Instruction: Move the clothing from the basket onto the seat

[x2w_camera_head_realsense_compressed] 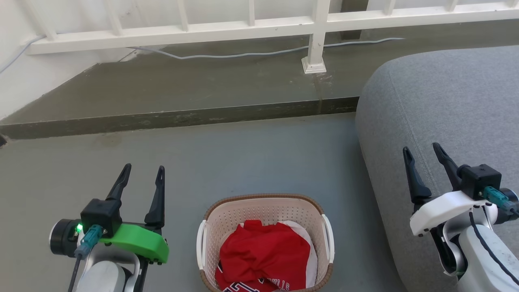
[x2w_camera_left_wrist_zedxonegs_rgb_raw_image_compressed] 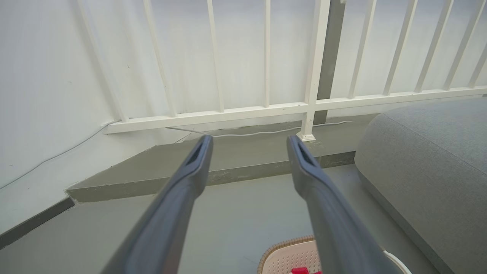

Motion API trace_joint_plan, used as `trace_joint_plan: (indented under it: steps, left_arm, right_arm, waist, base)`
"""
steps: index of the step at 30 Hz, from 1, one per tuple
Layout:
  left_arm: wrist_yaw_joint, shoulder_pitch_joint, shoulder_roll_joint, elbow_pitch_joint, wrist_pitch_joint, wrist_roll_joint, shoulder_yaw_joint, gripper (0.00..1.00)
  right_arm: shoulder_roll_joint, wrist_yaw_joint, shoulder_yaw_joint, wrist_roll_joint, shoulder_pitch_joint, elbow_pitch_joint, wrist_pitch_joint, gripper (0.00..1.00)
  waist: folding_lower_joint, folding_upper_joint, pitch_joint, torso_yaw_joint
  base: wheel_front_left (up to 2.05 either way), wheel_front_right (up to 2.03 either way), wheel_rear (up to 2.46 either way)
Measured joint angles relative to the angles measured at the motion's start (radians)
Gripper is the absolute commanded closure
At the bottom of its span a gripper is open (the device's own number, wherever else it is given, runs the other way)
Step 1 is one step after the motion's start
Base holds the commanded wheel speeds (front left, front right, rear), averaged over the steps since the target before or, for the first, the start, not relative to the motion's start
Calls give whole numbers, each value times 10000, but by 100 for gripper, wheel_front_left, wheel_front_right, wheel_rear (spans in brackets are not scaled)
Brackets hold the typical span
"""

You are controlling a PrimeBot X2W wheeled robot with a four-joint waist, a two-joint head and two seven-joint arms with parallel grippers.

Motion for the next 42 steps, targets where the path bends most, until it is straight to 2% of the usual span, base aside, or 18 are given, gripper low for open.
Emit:
trace_joint_plan:
  steps: [17, 29, 42]
  left_arm:
    - [0, -1, -58, 165, 0, -42, 36, 0]
    - [-27, -40, -234, 261, 56, -127, -245, 0]
    - [-272, -730, -614, 943, 654, -127, -809, 0]
  right_arm:
    - [90, 94, -148, -2, -67, -86, 0, 0]
    - [286, 219, -393, 36, -508, -604, -12, 0]
    - [487, 313, -602, 104, -1344, -1453, -19, 0]
  waist:
    - [0, 0, 160, -61]
    - [-1, 0, 1006, -357]
    - [0, 0, 2458, -895]
  base:
    - [0, 0, 0]
    - [0, 0, 0]
    - [0, 0, 0]
